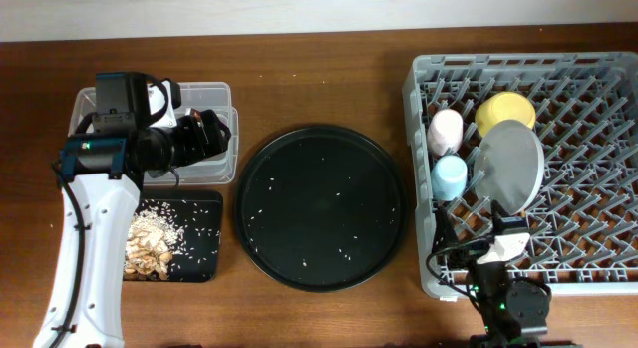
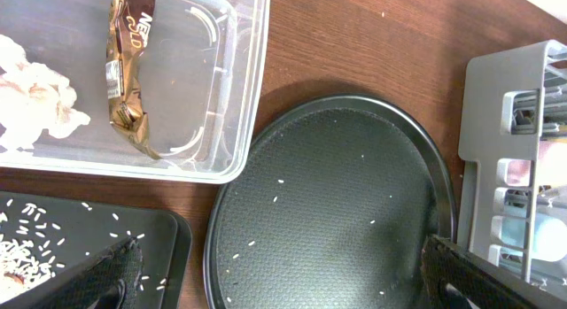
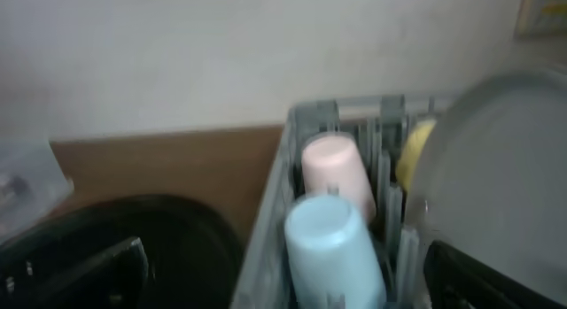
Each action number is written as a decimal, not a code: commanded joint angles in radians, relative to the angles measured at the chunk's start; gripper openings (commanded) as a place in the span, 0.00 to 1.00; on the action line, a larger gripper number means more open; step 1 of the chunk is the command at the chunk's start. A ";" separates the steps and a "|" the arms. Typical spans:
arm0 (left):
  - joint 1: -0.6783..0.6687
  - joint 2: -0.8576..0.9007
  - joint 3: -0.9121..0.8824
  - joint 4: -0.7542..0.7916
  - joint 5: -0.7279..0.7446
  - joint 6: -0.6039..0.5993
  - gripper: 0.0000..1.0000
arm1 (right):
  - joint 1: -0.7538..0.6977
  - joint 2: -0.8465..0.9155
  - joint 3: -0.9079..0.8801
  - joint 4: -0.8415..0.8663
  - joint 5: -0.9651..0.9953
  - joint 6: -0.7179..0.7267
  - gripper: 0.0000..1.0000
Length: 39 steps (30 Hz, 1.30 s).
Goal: Sort waste into correct bins and load items into the dishwasher rack
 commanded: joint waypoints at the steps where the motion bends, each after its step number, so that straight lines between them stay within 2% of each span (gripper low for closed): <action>1: 0.003 0.005 -0.005 -0.001 0.000 0.008 0.99 | -0.008 -0.010 -0.007 -0.005 0.015 -0.089 0.98; 34: 0.003 0.005 -0.007 -0.001 0.001 0.008 0.99 | -0.007 -0.009 -0.007 -0.005 0.024 -0.102 0.98; 39: 0.003 -0.130 -0.018 -0.005 0.000 0.008 0.99 | -0.007 -0.009 -0.007 -0.005 0.024 -0.102 0.98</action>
